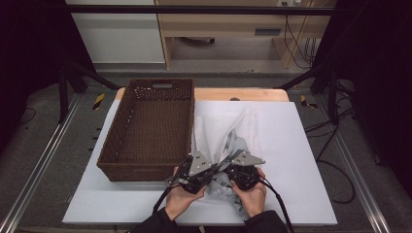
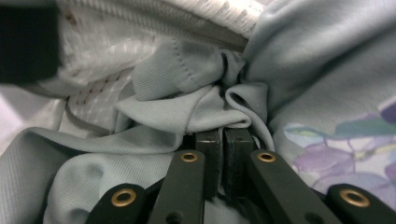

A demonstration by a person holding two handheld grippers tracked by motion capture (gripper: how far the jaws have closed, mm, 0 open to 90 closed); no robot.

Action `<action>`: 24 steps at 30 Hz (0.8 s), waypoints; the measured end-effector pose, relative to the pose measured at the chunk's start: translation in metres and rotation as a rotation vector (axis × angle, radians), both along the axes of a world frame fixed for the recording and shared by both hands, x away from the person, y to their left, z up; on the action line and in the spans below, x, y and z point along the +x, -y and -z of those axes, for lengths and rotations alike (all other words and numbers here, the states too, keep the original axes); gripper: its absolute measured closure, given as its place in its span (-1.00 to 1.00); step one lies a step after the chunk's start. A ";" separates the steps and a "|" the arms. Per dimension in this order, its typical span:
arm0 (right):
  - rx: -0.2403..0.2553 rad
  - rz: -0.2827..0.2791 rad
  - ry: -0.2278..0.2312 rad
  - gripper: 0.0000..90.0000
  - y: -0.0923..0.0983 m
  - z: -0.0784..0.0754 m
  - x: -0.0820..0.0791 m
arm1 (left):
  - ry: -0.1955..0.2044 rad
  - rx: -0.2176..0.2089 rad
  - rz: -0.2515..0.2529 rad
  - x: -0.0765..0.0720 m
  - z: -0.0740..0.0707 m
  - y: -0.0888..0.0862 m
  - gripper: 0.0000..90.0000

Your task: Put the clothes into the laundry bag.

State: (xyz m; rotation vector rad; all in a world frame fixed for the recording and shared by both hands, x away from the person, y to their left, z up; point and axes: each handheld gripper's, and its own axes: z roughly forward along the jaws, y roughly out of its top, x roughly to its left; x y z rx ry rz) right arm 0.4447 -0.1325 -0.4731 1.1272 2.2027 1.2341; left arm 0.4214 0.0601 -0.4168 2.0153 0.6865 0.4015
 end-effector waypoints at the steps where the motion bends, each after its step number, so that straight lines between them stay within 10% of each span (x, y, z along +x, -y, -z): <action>1: -0.002 -0.002 0.007 0.92 0.001 0.000 -0.001 | 0.000 0.000 0.000 0.000 0.000 0.000 0.96; 8: 0.044 -0.055 0.071 0.68 0.022 -0.029 -0.020 | -0.003 0.019 -0.015 0.004 0.004 -0.003 0.96; 15: 0.059 0.159 0.123 0.06 0.062 -0.047 -0.002 | -0.004 0.033 -0.016 0.006 0.006 -0.002 0.96; 19: 0.044 0.139 0.089 0.12 0.054 -0.035 0.013 | -0.008 0.037 -0.017 0.007 0.007 -0.002 0.96; 24: 0.103 0.074 0.034 0.92 0.054 -0.034 0.017 | -0.021 0.035 -0.027 0.011 0.008 -0.005 0.96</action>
